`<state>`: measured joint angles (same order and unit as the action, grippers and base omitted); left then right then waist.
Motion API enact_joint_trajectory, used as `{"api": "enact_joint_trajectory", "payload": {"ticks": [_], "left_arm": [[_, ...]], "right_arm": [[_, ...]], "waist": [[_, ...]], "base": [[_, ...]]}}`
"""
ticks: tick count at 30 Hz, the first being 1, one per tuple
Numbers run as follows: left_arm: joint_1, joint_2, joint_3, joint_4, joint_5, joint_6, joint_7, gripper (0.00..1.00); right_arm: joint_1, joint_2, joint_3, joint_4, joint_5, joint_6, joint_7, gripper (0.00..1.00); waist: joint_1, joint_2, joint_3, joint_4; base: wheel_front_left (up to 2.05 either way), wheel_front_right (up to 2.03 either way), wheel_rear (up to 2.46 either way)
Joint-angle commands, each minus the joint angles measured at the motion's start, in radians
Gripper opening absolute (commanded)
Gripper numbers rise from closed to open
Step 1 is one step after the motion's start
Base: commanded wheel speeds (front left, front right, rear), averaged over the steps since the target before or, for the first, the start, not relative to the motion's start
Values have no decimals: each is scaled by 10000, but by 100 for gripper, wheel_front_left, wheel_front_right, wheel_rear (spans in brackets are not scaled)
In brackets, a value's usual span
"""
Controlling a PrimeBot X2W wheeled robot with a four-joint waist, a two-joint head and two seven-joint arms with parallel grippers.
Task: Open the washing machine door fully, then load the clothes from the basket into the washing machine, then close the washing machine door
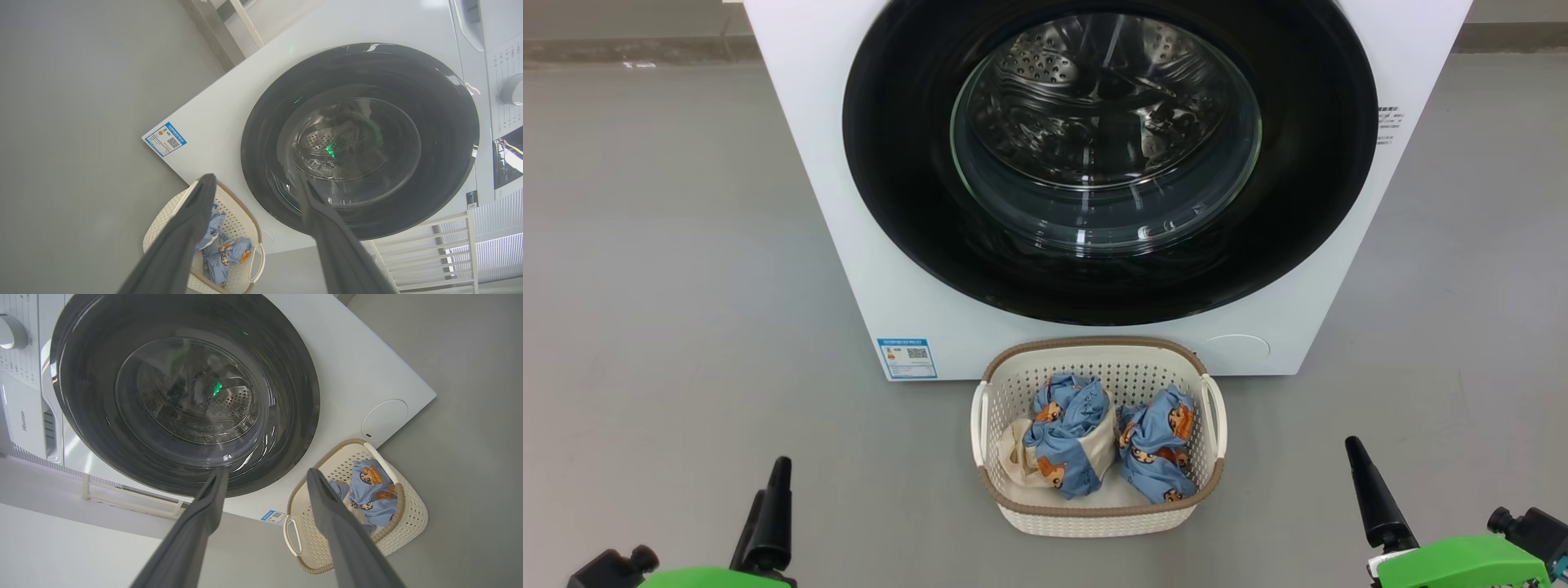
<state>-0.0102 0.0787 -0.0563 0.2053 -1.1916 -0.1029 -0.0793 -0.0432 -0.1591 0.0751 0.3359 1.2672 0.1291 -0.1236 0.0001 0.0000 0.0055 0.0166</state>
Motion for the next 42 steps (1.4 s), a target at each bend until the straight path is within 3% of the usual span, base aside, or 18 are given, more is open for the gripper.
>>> {"api": "enact_joint_trajectory", "payload": {"ticks": [1, 42], "left_arm": [[-247, 137, 130, -368, 526, -106, -135, 100], [-175, 64, 129, -903, 5994, -203, -1082, 100]], "right_arm": [[-432, -154, 95, -186, -556, 6, -119, 100], [-556, -23, -312, 63, -5991, 12, -827, 100]], "waist": [[0, 0, 2, 9], [0, 0, 37, 103]], "base": [[0, 0, 0], [0, 0, 0]]}}
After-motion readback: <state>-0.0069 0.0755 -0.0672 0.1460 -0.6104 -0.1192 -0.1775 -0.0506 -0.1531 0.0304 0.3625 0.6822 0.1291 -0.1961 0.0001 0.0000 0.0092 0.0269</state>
